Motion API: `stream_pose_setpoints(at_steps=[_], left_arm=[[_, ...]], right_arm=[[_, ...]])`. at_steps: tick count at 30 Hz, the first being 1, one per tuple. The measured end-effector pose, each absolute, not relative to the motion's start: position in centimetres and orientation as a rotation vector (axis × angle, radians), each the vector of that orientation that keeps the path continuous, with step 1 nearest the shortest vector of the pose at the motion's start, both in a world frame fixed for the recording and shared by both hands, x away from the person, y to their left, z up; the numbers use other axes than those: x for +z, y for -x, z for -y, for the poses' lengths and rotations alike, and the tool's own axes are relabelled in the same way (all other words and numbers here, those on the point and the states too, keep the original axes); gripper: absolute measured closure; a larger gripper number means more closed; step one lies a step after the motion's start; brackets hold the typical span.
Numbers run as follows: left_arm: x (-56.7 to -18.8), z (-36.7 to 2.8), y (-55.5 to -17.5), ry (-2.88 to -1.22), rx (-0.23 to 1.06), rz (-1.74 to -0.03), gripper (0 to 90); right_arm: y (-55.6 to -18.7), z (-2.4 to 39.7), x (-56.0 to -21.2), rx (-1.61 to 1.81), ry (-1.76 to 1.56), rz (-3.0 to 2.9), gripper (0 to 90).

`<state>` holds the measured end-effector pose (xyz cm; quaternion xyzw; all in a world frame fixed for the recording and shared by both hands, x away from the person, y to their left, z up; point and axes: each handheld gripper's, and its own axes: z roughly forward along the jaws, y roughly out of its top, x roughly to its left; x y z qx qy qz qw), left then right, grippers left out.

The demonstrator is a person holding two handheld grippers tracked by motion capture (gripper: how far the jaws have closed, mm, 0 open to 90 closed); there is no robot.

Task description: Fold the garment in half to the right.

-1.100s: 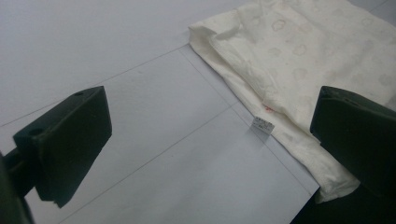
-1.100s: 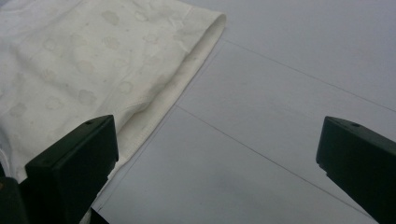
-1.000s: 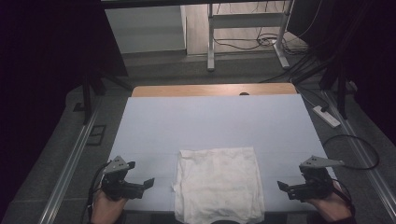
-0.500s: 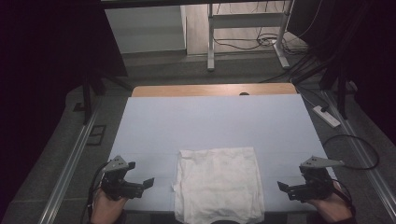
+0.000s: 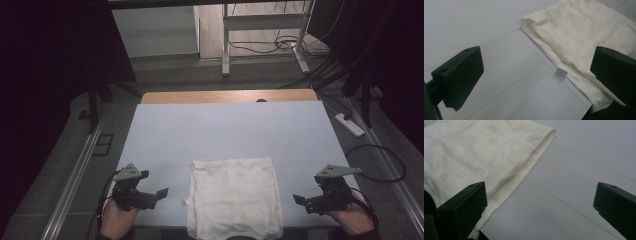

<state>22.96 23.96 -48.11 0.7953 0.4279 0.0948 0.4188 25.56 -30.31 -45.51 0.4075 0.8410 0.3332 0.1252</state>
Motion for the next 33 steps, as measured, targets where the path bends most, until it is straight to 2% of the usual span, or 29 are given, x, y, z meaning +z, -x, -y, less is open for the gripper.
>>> stream_pose_setpoints(at_steps=[12,33], left_arm=[[-48.9,-22.7,-25.5,-2.017,0.182,-1.032,0.0],[-49.9,-19.0,-30.8,-2.102,0.172,-1.004,0.0]], right_arm=[[-27.6,28.6,-45.5,1.03,-1.145,-2.504,0.0],[-31.4,25.4,-46.4,0.985,-1.083,-2.538,0.0]])
